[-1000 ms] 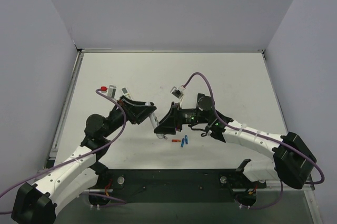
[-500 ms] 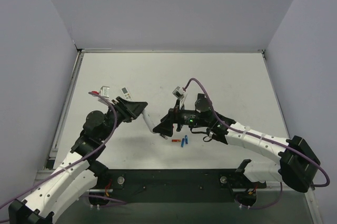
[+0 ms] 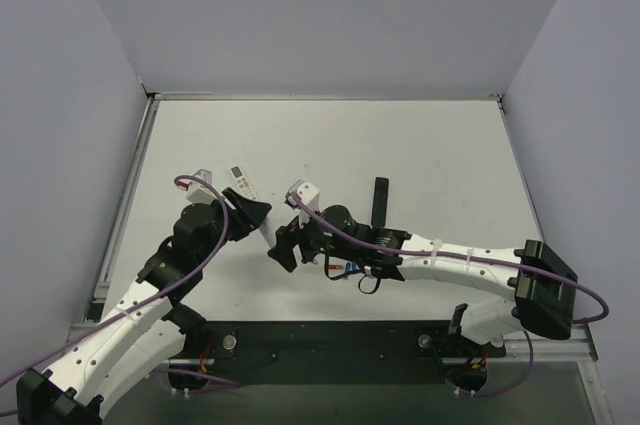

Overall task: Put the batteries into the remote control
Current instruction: Adjust the remote control.

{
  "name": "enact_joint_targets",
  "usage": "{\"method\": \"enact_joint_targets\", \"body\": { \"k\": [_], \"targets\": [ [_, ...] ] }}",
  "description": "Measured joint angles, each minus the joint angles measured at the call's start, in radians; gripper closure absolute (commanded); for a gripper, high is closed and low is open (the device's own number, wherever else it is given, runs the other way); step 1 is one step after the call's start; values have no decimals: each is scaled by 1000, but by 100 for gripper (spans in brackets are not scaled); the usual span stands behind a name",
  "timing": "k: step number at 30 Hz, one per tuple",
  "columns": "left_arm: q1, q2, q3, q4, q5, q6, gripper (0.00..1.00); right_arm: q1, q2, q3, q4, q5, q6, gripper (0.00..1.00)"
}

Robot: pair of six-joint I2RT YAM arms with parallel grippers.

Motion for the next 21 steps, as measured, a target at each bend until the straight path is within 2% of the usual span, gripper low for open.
{"method": "enact_joint_targets", "body": {
  "k": [3, 4, 6, 7, 10, 11, 12, 14, 15, 19, 21],
  "targets": [
    [-4, 1, 0, 0, -8, 0, 100, 22, 72, 31, -19, 46, -13, 41],
    [-4, 2, 0, 0, -9, 0, 100, 26, 91, 38, -26, 60, -16, 51],
    [-5, 2, 0, 0, -10, 0, 100, 29, 118, 44, -36, 79, -23, 61],
    [-5, 2, 0, 0, -11, 0, 100, 31, 124, 45, -41, 83, -21, 72],
    [-6, 0, 0, 2, -11, 6, 81, 33, 127, 53, -66, 93, -9, 87],
    [-6, -1, 0, 3, -11, 10, 71, 34, 127, 59, -72, 94, -3, 89],
    [-5, -6, 0, 5, -10, 16, 51, 34, 126, 60, -75, 95, -1, 91],
    [-6, -21, 0, 11, -4, 34, 33, 33, 116, 60, -77, 88, 16, 95],
    [-5, -29, -1, 16, 1, 42, 18, 32, 108, 60, -79, 84, 23, 97],
    [-3, -99, -10, 65, 40, 111, 3, -13, 38, 46, -80, 26, 81, 99],
    [-1, -147, -16, 103, 55, 141, 3, -51, -15, 15, -61, -14, 114, 100]
  ]
}}
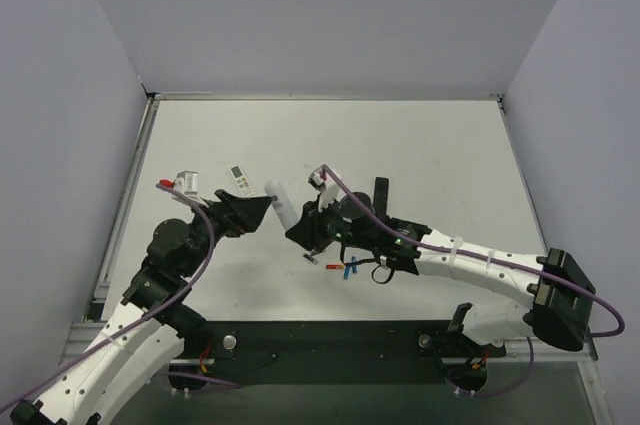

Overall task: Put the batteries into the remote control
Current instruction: Adjust the remote control.

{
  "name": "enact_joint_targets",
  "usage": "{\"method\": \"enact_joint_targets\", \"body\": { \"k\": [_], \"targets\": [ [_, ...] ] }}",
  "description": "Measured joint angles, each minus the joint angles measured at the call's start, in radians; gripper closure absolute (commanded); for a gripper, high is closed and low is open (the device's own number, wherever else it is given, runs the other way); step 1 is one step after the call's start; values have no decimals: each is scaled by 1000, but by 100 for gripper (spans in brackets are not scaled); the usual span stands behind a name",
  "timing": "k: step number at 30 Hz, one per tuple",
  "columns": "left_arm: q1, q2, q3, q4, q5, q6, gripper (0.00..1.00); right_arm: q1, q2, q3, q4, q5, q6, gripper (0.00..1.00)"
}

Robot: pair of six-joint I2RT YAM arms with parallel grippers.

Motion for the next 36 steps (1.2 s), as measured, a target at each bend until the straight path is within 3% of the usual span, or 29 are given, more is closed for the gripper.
{"method": "enact_joint_targets", "body": {
  "k": [8, 13, 19, 25, 34, 36],
  "targets": [
    [11, -131, -110, 302, 119, 47, 3, -126, -129, -126, 176, -231, 145, 100],
    [11, -23, -186, 555, 231, -7, 3, -171, -130, -172, 345, -399, 259, 100],
    [12, 106, -187, 742, 308, -59, 6, -198, -115, -181, 509, -533, 362, 99],
    [12, 152, -179, 840, 348, -91, 21, -197, -92, -181, 567, -613, 404, 98],
    [44, 164, -161, 882, 395, -146, 28, -198, -82, -181, 594, -666, 420, 98],
    [63, 164, -160, 882, 414, -166, 34, -201, -81, -181, 600, -675, 425, 97]
  ]
}}
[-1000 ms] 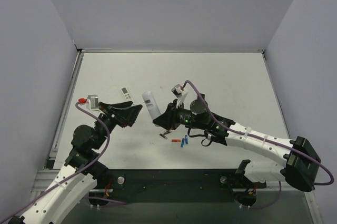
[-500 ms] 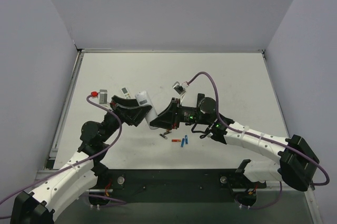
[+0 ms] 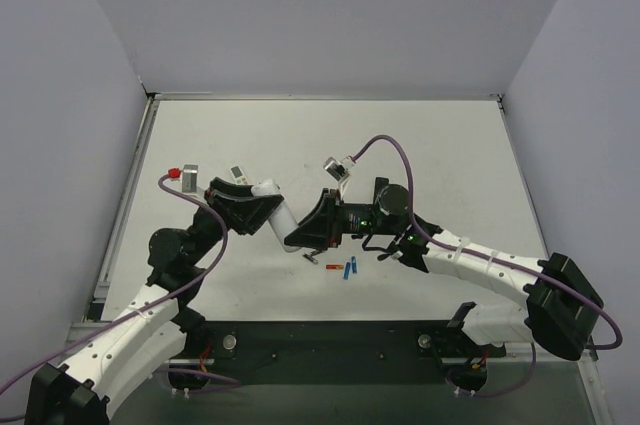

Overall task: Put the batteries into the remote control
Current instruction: Adjust the remote control.

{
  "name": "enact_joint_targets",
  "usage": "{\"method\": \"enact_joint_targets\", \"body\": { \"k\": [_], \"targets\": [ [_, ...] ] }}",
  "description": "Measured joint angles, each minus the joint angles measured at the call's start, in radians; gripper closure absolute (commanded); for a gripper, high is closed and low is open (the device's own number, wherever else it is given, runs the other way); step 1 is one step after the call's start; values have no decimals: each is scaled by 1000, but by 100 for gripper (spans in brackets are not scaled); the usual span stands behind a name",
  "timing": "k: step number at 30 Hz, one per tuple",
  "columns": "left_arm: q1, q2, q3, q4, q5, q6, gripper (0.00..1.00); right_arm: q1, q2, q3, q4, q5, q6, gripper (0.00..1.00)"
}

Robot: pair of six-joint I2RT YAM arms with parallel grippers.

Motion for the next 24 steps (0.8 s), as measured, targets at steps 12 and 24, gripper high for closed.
{"method": "enact_joint_targets", "body": {
  "k": [12, 24],
  "targets": [
    [32, -19, 8, -72, 43, -56, 100, -11, 30, 5, -72, -7, -45, 31],
    [45, 31, 68, -685, -107, -57, 100, -1, -98, 159, -669, 127, -657, 20]
  ]
}}
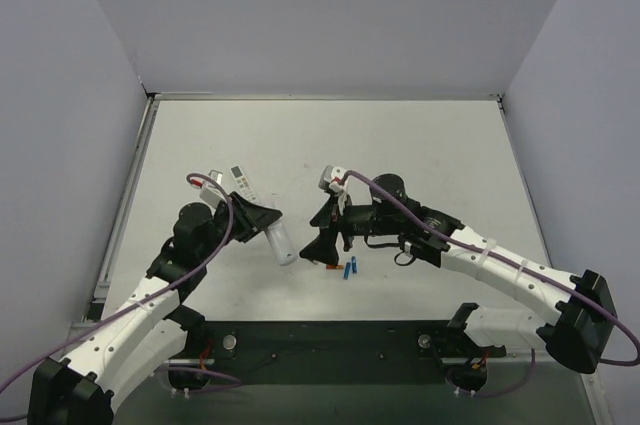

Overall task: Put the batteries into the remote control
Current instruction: Adjust the remote control, then remove the battery cover from the remote control.

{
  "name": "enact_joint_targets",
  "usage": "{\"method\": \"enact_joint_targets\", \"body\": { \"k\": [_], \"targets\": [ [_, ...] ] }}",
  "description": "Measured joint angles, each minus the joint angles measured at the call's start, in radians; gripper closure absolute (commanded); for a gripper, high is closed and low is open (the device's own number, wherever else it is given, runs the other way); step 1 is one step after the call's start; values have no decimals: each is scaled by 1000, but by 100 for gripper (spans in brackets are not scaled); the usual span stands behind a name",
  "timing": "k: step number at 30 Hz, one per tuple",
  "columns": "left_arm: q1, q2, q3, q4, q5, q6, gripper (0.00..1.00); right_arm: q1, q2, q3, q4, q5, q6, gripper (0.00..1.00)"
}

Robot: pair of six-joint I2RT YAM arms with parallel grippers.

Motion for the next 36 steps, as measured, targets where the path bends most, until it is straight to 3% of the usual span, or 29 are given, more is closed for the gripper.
{"method": "enact_joint_targets", "body": {
  "k": [8, 14, 18, 27, 36],
  "targets": [
    [0, 40, 0, -149, -11, -43, 100, 83, 18, 4, -134, 51, -412, 21],
    [0, 29, 0, -163, -16, -53, 100, 138, 93, 2, -95, 79, -562, 32],
    [0, 25, 0, -163, -16, -60, 100, 148, 135, 0, -63, 78, -606, 43],
    [0, 16, 0, -164, -6, -70, 100, 149, 172, 0, -25, 67, -642, 57],
    [0, 16, 0, -164, 3, -72, 100, 149, 200, 0, -13, 64, -645, 60]
  ]
}}
